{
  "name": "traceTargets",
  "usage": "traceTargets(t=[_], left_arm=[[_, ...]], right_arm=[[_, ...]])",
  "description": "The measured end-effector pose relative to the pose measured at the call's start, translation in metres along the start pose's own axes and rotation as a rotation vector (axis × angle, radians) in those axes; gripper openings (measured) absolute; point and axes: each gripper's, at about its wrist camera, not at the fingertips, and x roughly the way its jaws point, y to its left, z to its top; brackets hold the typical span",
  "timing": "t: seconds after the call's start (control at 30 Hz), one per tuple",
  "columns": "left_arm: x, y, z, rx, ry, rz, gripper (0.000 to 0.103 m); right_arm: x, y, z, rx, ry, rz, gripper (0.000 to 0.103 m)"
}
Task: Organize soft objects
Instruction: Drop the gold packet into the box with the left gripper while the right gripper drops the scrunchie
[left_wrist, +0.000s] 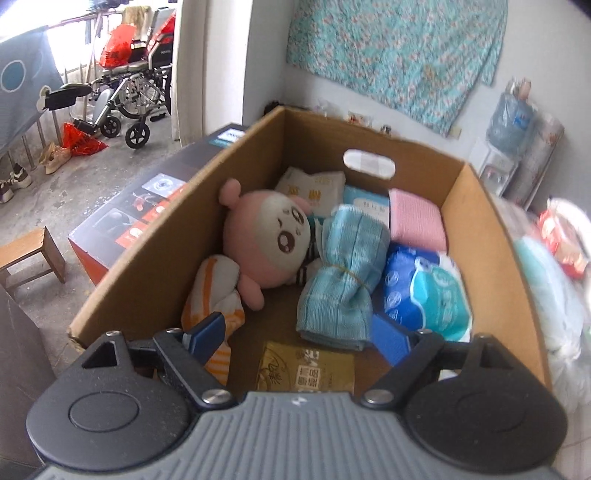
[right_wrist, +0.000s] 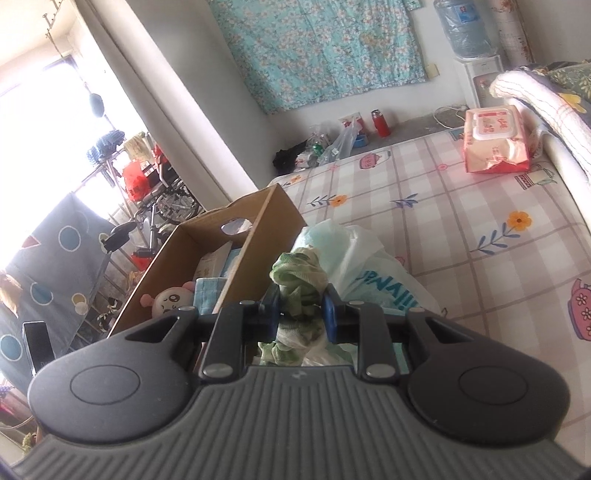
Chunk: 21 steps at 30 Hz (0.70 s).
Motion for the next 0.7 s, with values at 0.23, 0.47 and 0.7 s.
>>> traceTargets(t=[0.23,0.47,0.7], left_arm=[[-0.017,0.006,0.003,-0.066,-0.083,-0.038,0.089],[-0.021,0.003,0.003,-0.067,-0.120,-0.055,0.090],[-0.018,0.005,0.000,-0.064,-0.109,-0.070,0.090]], right_arm=[[0.008,0.041,0.019,-0.073,0.009,0.101,0.023],[0.036,0.097,0.023,-0.149,0.087,0.222,0.024],[0.057,0.146,-0.008,-0.330,0.170,0.120,0.049]])
